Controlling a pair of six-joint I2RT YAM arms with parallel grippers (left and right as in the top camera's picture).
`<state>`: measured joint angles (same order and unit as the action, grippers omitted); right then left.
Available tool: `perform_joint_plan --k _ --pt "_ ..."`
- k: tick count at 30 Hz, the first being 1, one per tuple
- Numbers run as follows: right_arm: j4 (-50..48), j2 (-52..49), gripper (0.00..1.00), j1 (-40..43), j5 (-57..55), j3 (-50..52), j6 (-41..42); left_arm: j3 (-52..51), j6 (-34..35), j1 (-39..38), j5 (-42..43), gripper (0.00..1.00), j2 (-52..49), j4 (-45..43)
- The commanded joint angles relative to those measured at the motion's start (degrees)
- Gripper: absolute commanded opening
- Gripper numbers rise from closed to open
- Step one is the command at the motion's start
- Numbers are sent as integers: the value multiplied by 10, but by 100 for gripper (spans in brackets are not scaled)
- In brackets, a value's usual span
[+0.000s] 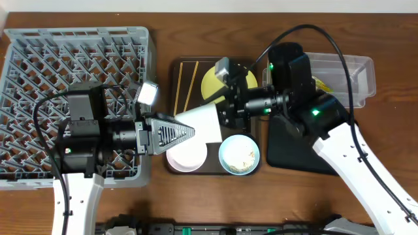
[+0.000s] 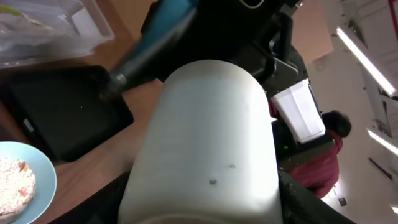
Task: Sort waste into correct bins and load items into the dishwasher
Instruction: 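Pass the pink-white bowl from the right gripper to the left gripper, then lower the bowl into the dish rack with the left gripper and release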
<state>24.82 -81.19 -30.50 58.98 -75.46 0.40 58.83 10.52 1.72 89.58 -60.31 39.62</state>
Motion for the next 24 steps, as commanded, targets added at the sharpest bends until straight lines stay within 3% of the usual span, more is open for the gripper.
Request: perform_joint_plan --k 1,13,24 --pt "9 -6 50 -2 -34 -2 17 8 -2 -2 -17 53 6 -1" --pt "106 22 58 66 -101 -2 21 8 -3 3 -230 52 10 23" --pt "257 22 57 68 -247 -2 21 8 -4 141 -577 48 37 218"
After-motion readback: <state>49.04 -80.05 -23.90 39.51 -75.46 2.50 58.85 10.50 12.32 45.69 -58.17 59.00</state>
